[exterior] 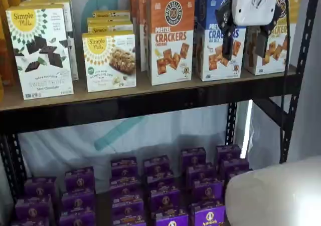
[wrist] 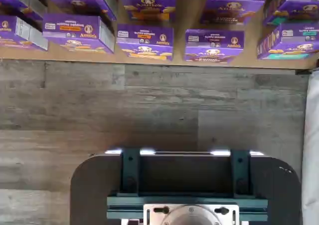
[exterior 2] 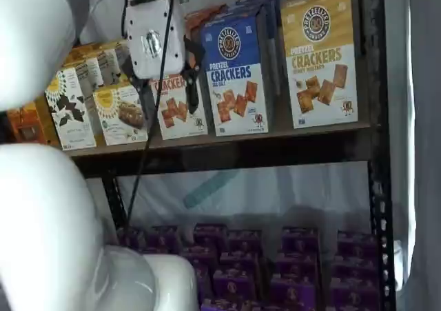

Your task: Retrieve the yellow and white box located on the top shelf, the sixth one from the left

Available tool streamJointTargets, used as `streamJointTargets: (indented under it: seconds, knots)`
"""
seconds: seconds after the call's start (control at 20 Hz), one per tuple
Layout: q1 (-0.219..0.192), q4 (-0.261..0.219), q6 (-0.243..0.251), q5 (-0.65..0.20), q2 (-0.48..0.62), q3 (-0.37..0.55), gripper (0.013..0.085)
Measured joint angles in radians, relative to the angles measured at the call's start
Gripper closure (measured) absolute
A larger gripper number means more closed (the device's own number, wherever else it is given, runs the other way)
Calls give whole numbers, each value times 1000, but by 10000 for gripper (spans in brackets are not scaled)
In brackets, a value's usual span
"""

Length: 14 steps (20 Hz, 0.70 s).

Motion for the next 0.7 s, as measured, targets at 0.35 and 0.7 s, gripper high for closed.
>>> streamJointTargets:
  seconds: [0.35,0.7]
  knots:
    - [-60,64,-32,17,6,-6,130]
    - [-46,-44,-63,-59,-14,15,130]
